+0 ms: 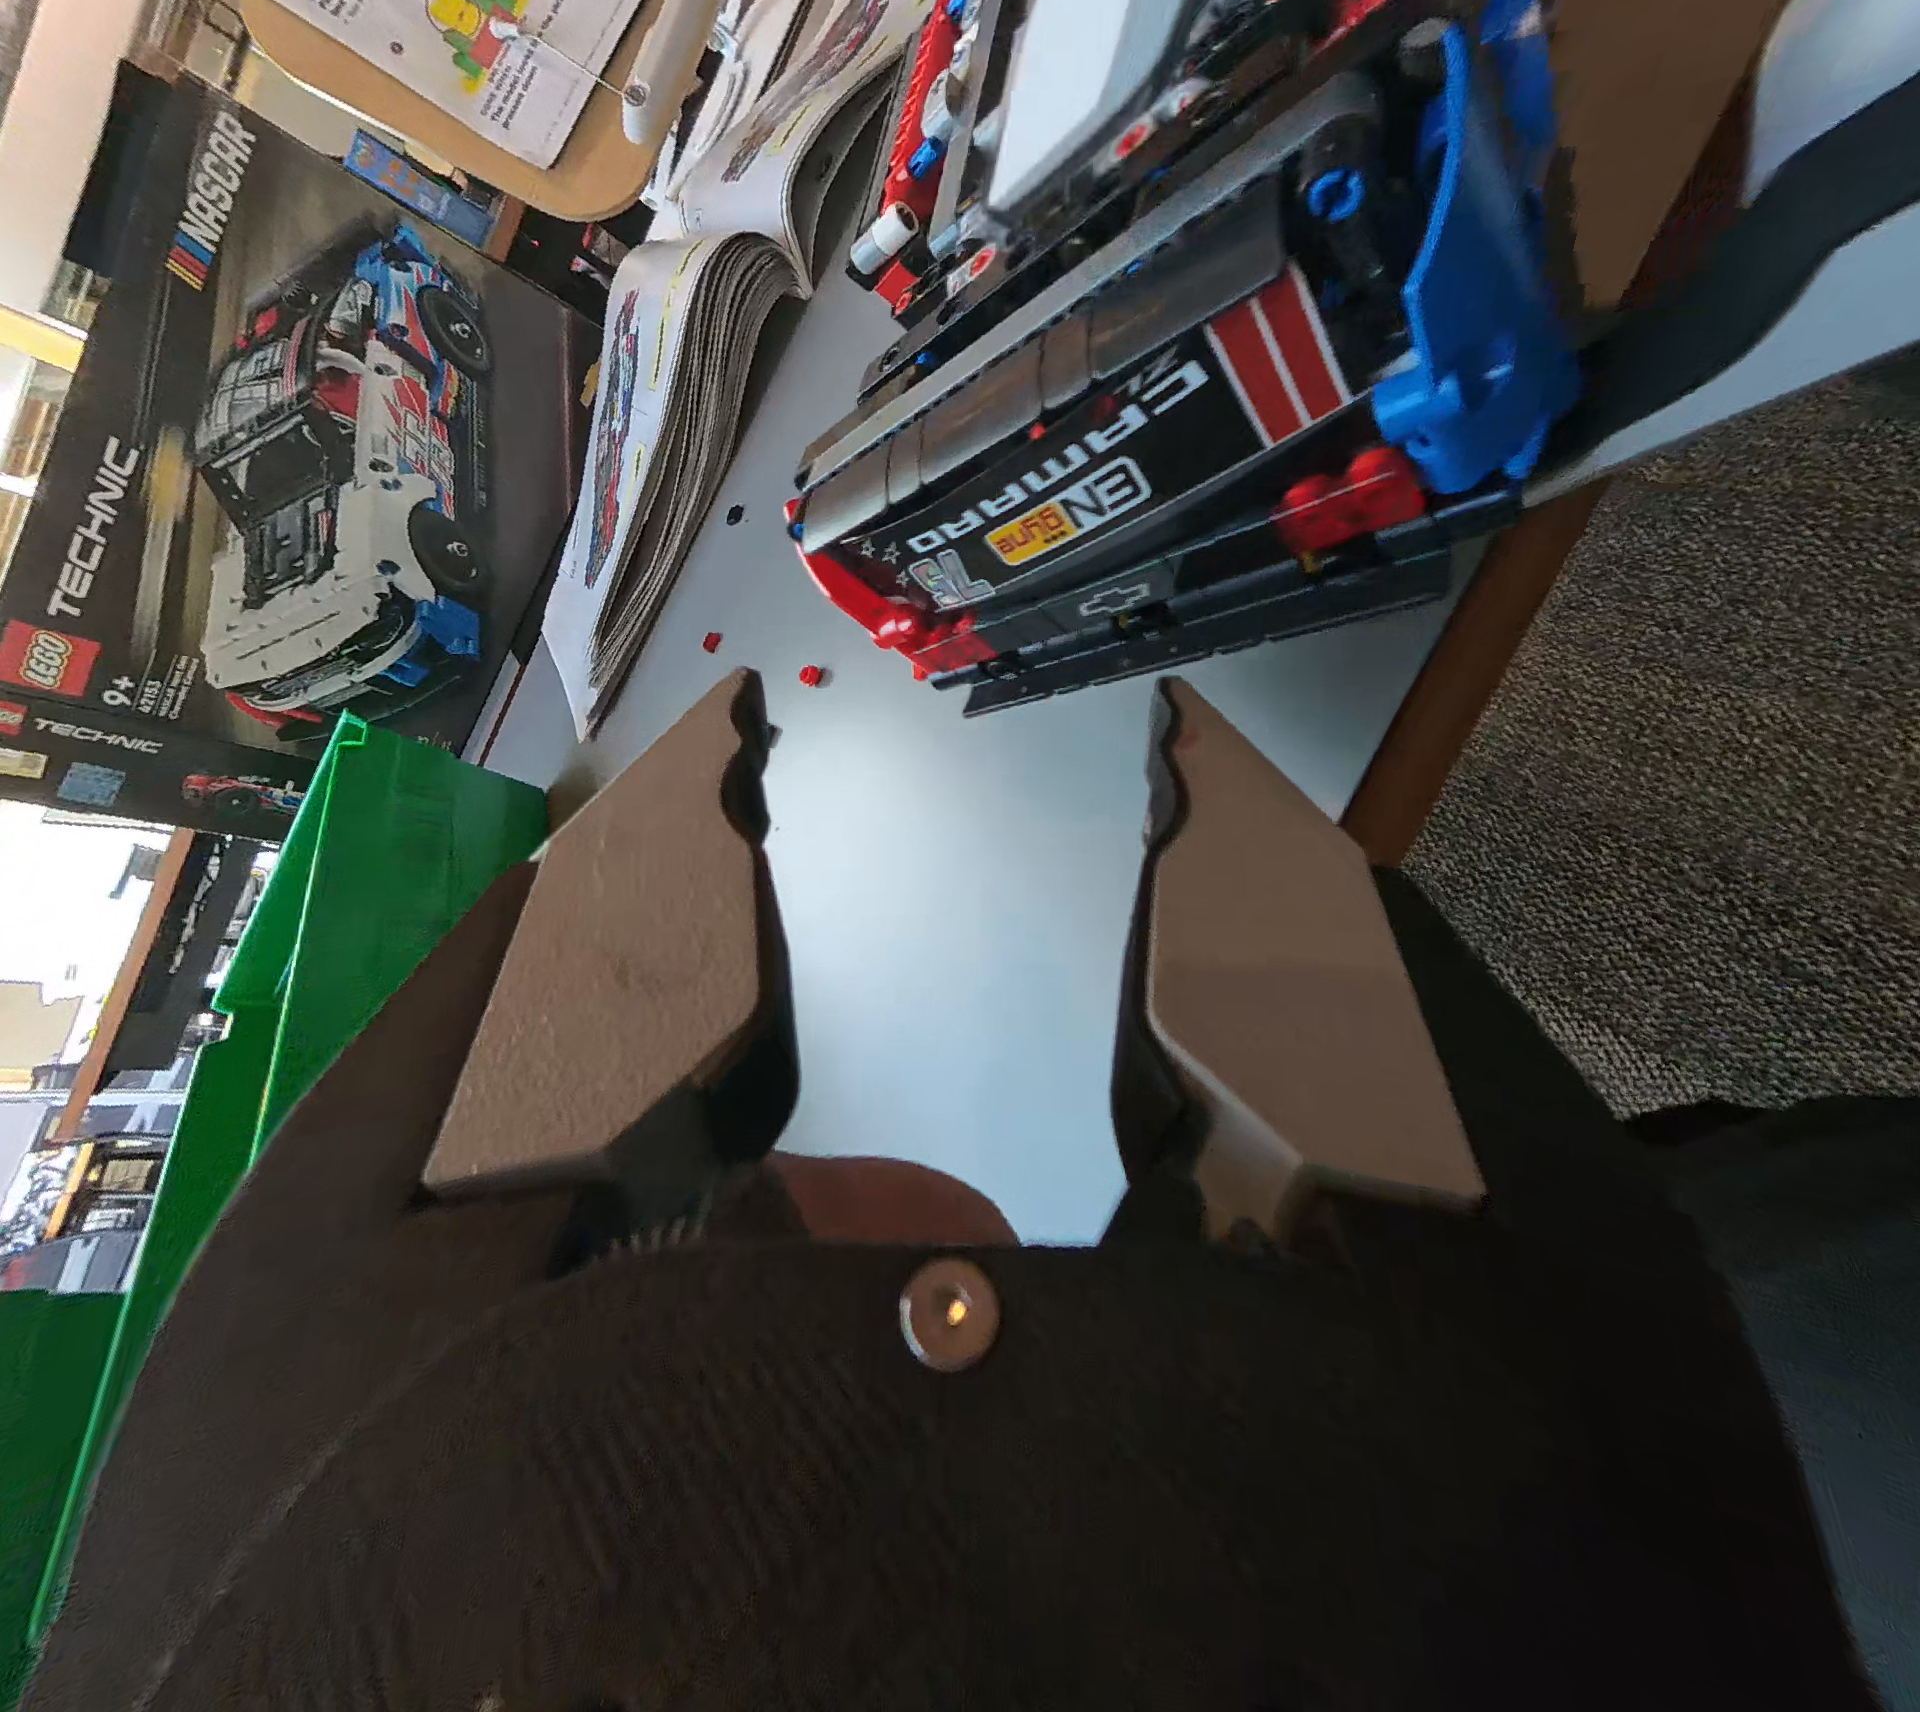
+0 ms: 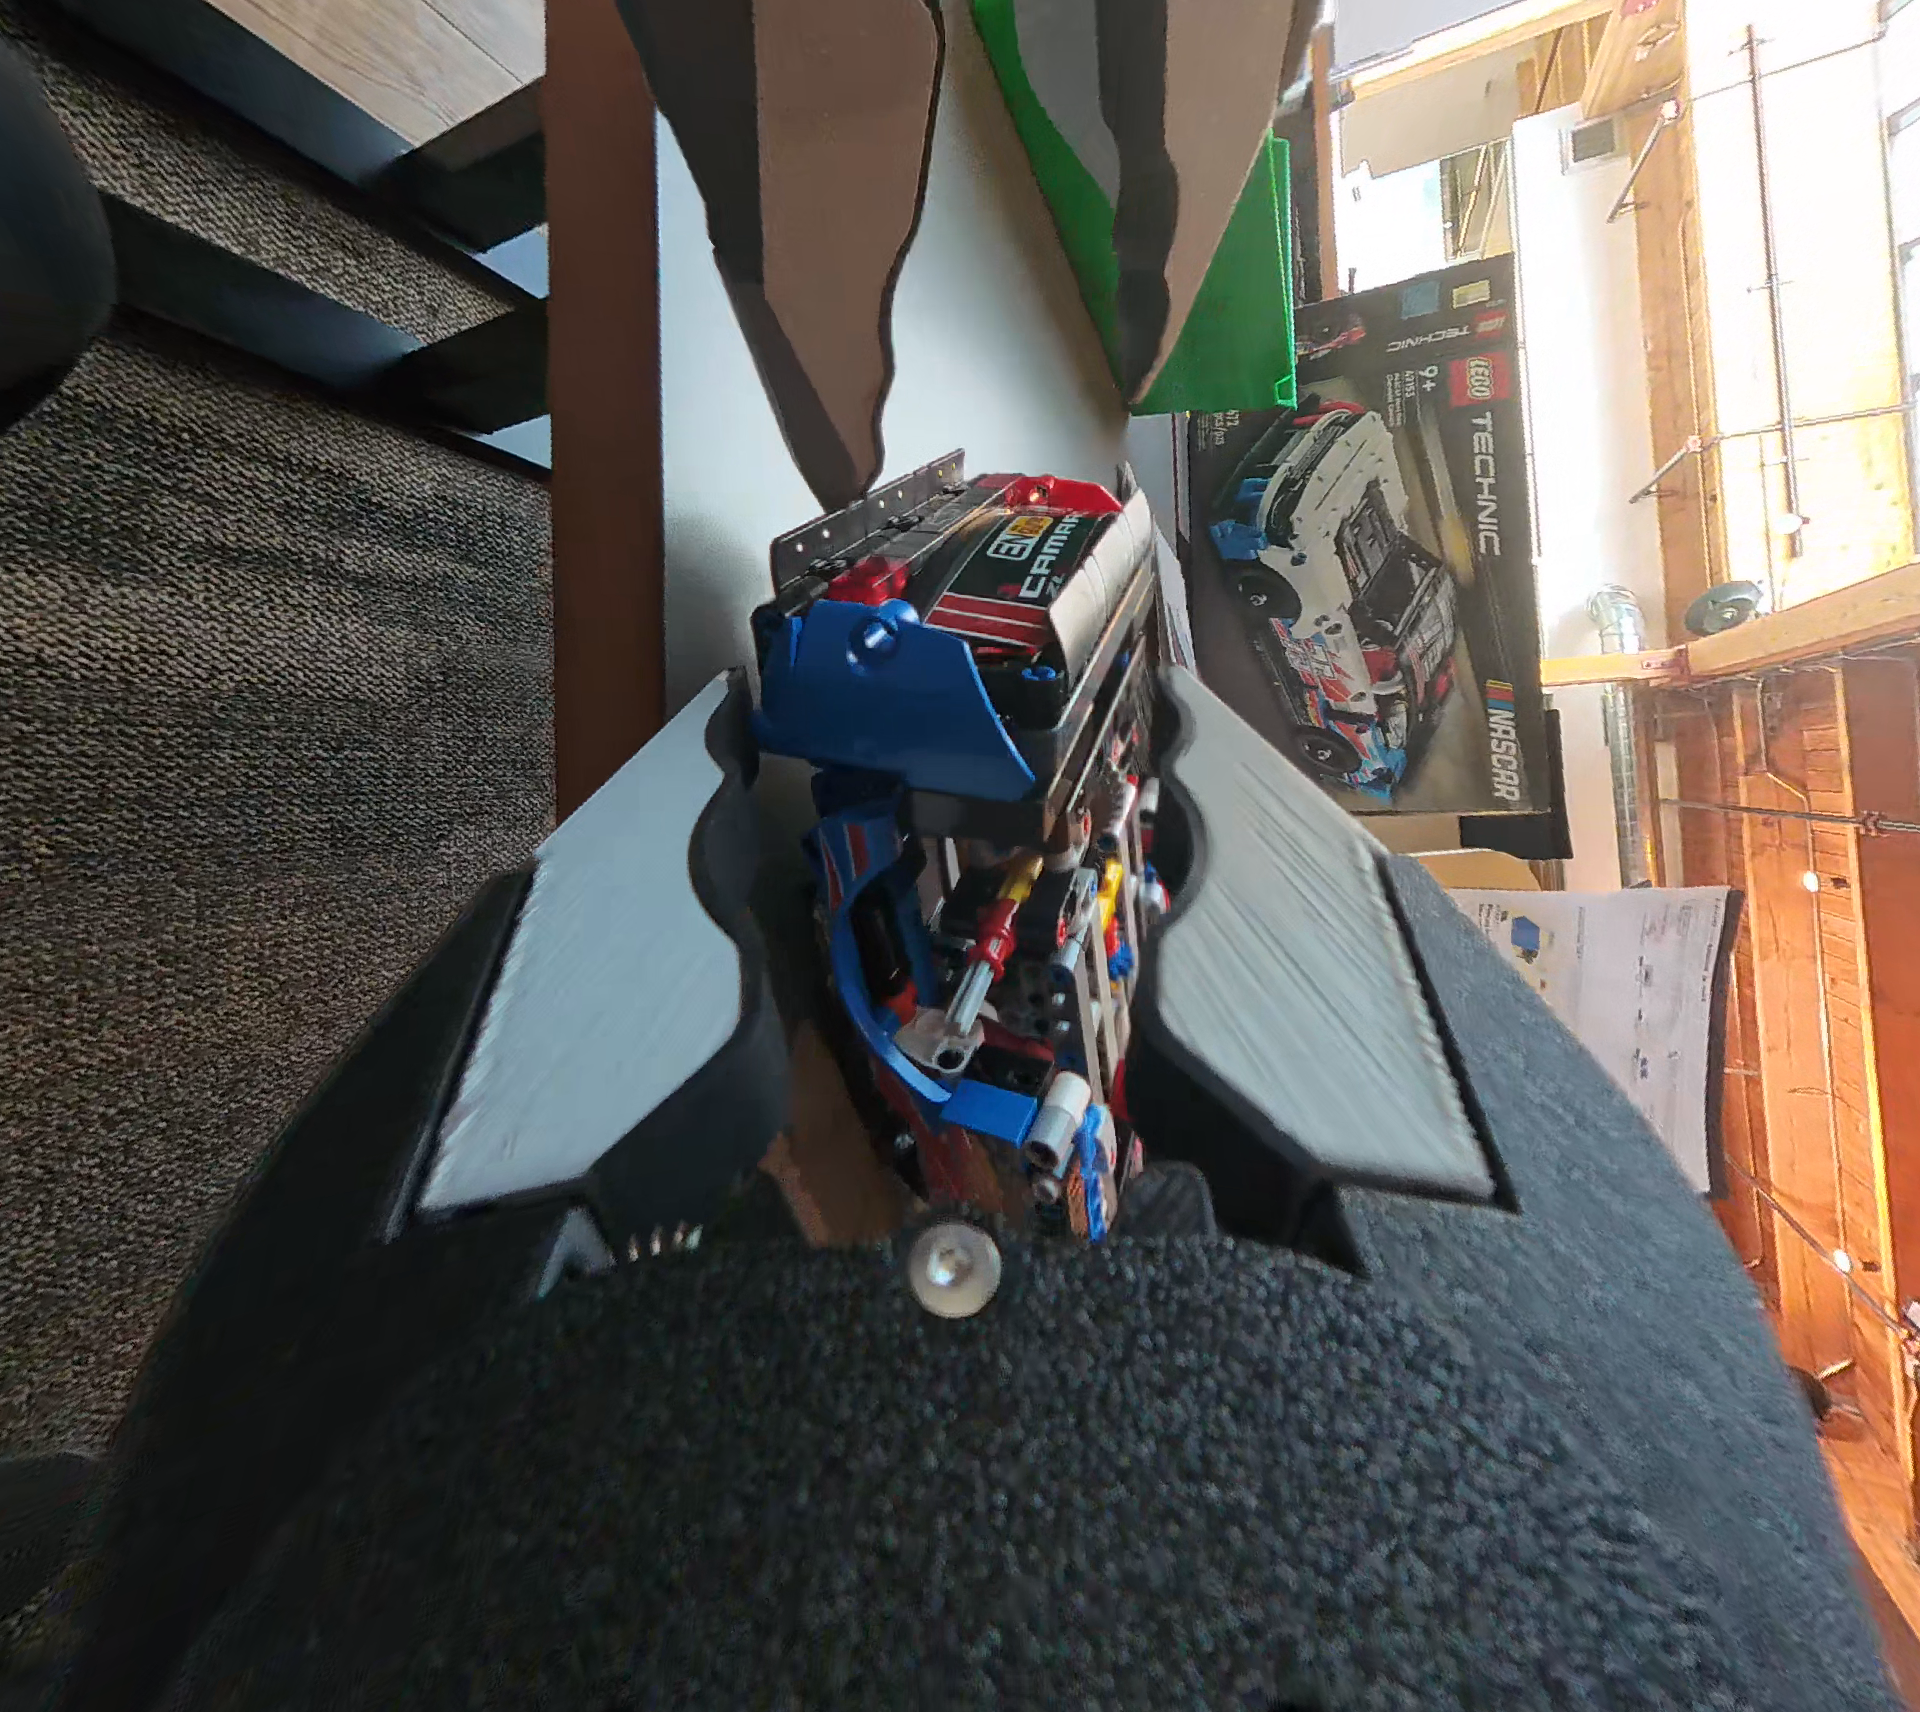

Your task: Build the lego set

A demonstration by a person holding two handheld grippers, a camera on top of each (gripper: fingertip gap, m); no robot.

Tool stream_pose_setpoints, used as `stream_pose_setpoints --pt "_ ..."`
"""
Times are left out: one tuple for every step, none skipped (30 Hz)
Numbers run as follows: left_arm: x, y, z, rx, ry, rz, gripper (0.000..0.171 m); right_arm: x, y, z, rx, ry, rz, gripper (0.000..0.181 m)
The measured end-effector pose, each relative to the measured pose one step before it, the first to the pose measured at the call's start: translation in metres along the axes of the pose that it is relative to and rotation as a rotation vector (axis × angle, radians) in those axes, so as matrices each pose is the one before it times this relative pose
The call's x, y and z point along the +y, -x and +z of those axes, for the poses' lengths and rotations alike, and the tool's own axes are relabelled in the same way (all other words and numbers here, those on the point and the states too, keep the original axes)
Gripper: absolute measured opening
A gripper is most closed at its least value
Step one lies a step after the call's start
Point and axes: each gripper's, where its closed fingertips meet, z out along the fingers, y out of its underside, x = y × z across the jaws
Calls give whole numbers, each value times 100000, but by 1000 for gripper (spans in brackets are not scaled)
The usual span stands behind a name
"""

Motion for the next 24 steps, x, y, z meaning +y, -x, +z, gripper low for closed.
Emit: stream_pose_setpoints --pt "62 103 109 -971 255 -1386 70 -2 31 -328 -117 -449 814 76" --pt "77 -21 89 -44 772 -1351 73 -50 -10 -381 -47 -816 1275 76" --pt "121 93 28 -935 1195 -1683 75 -90 -9 -402 -18 -980 1460 74" --pt "136 214 -40 -1907 960 -2410 78 -130 -33 -375 131 -1058 1421 73" --pt "26 100 -83 -1459 -437 -3171 78 -135 -22 -264 245 -1051 1102 71" --pt "-54 -32 -101 -916 -1688 -3343 77 -74 46 -127 150 -644 669 71" --pt "2 -99 -75 -374 -1559 -2501 74 55 150 10 -303 129 386 70" --pt "194 -56 -23 -456 84 -1493 73 152 211 36 -589 714 468 70" --pt "360 28 -19 -833 1951 -633 75 139 210 -55 -570 504 697 71" --pt "329 24 -100 -587 2123 -177 77 38 182 -215 -424 -302 976 68" --pt "181 -52 -237 -103 1045 -364 77 -28 150 -368 -360 -795 1124 71" --pt "90 -13 -349 -303 211 -752 77 -25 127 -492 -414 -748 1345 68" --pt "16 63 -455 -815 -300 -1533 77 9 145 -601 -662 -692 1723 70" --pt "-133 9 -536 -217 -1174 -2432 75 67 134 -664 -704 -710 2253 69" --pt "-223 -108 -554 503 -1463 -2976 74 125 111 -701 -718 -815 2436 68" --pt "-250 -150 -510 585 -1430 -3462 74 243 84 -621 -446 -340 2016 65" --pt "-219 -296 -401 1122 -1166 -3649 73 374 -10 -464 146 248 1583 63" --pt "-151 -485 -312 1992 -412 -2940 73 390 -77 -309 540 416 1543 62" --pt "-121 -502 -264 1668 -3 -1932 73 369 -55 -150 384 284 1466 62" --pt "-186 -518 -230 1466 -174 -557 73 381 -16 -22 147 642 1300 61" --pt "-251 -507 -205 1316 -321 471 73 387 32 44 -26 1100 1377 61" --pt "-300 -499 -204 1297 -92 919 74 301 59 -33 -309 925 1744 61" --pt "-321 -516 -200 1423 122 711 74 174 47 -215 -432 112 2312 62" --pt "-386 -491 -203 1306 -36 -132 76 122 16 -417 -559 -597 2797 62"
